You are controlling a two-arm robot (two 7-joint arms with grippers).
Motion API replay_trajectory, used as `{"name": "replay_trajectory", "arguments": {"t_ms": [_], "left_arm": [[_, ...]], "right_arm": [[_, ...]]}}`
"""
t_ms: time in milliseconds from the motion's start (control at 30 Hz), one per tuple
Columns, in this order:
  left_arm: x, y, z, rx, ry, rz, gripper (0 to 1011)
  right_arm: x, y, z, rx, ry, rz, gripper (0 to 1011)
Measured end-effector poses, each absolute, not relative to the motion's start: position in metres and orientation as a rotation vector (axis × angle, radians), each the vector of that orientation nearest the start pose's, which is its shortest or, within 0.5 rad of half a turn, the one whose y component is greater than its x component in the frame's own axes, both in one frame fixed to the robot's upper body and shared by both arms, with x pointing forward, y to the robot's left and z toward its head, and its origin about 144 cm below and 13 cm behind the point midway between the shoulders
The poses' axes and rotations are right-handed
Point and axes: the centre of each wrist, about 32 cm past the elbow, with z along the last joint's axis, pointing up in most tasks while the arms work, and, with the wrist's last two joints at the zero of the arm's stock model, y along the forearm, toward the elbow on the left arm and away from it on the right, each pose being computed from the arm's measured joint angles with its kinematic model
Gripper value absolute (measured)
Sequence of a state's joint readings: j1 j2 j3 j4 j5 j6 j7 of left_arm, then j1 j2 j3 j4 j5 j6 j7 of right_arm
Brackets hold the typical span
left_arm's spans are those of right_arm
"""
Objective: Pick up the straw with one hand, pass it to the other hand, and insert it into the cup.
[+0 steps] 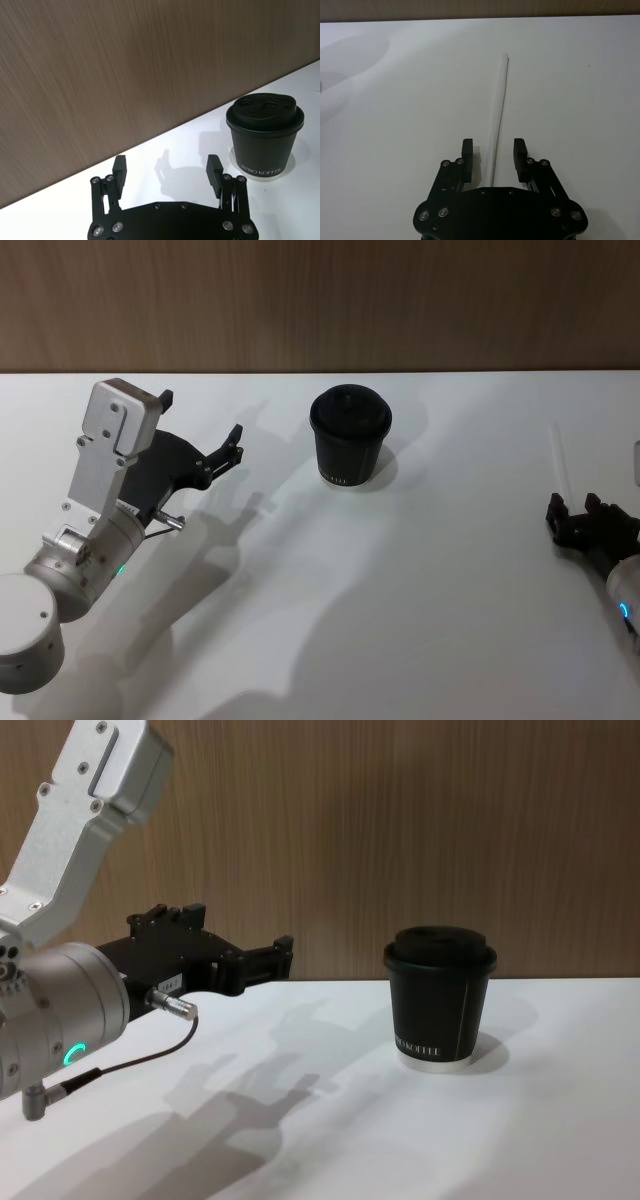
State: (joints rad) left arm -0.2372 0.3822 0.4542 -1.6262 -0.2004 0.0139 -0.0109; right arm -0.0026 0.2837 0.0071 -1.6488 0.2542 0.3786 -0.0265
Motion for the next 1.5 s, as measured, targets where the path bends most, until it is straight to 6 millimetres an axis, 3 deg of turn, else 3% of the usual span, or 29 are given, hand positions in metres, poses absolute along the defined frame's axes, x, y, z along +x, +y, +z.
{"name": "replay_trajectory", "arguments": {"t_ms": [1500], "left_arm": [[0.4920, 0.1984, 1.2044, 0.061, -0.268, 1.124, 1003]], "right_arm": [[0.4580, -0.3065, 1.1735, -0.269, 0.213, -1.576, 187]]}}
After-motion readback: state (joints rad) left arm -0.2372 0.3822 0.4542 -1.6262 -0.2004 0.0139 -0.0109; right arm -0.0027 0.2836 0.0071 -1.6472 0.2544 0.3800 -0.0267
